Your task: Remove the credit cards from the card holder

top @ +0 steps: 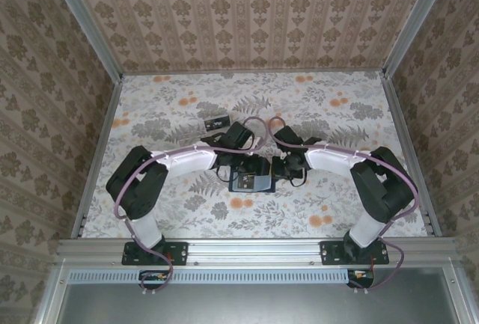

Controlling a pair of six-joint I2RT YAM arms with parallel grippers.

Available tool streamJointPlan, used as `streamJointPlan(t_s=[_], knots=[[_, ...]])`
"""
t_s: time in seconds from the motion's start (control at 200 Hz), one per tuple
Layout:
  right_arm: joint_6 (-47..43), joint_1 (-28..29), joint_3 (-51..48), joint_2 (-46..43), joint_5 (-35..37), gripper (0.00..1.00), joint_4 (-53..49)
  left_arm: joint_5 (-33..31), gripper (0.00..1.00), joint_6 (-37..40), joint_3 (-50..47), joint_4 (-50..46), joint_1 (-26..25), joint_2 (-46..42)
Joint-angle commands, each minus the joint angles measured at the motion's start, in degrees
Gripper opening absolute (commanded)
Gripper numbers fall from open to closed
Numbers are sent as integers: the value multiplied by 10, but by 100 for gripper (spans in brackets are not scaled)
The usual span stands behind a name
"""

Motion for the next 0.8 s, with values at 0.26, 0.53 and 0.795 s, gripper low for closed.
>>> streamJointPlan(t_s=[0.26,0.53,0.795], knots=[[3,-24,-12,-93,5,24,-4,26,43,21,24,4,-8,24],[15,-12,6,-123,-14,31,1,-54,42,24,-25,-49,26,-92],[36,44,53,-110,-38,34,24,-115,19,27,-121,-79,91,-191]])
